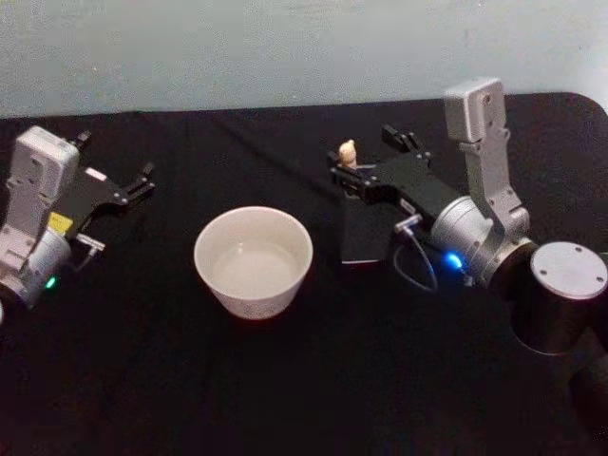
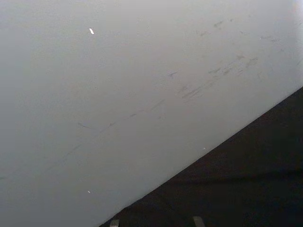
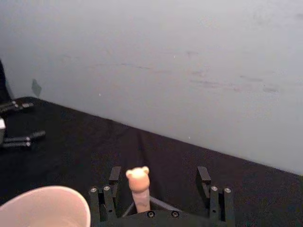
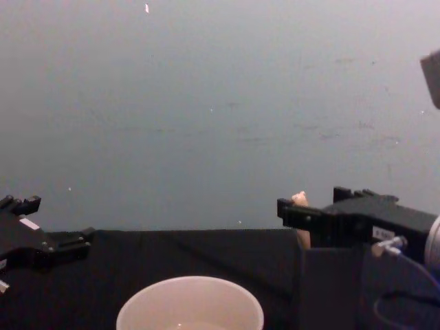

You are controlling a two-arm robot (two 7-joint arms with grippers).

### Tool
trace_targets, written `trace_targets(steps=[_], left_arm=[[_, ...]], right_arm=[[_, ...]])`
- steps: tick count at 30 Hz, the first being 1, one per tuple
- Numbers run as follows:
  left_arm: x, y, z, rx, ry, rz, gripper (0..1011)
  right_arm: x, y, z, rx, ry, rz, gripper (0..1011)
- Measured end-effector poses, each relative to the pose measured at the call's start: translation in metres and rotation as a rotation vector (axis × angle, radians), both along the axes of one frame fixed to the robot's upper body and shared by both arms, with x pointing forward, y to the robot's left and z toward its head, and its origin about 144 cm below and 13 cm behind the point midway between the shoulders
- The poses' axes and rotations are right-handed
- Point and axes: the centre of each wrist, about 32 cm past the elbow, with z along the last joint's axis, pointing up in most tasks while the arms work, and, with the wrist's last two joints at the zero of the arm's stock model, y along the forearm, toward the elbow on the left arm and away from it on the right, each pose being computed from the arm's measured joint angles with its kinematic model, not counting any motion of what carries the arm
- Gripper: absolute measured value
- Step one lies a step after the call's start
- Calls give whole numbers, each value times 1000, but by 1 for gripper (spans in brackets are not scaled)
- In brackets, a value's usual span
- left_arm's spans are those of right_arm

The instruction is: Pick up the stirring spoon with one hand, stir inside the cup, then place it back in its original position.

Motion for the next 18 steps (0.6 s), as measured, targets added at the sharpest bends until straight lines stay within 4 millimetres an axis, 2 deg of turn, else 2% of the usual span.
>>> trace_targets(steps=[11,18], left_arm=[[0,0,0,0,0,0,1001],[0,0,0,0,0,0,1001]], right_arm=[[-1,-13,34,144,-100,-11,1000],[5,-27,36,160,-147,-117,1000]])
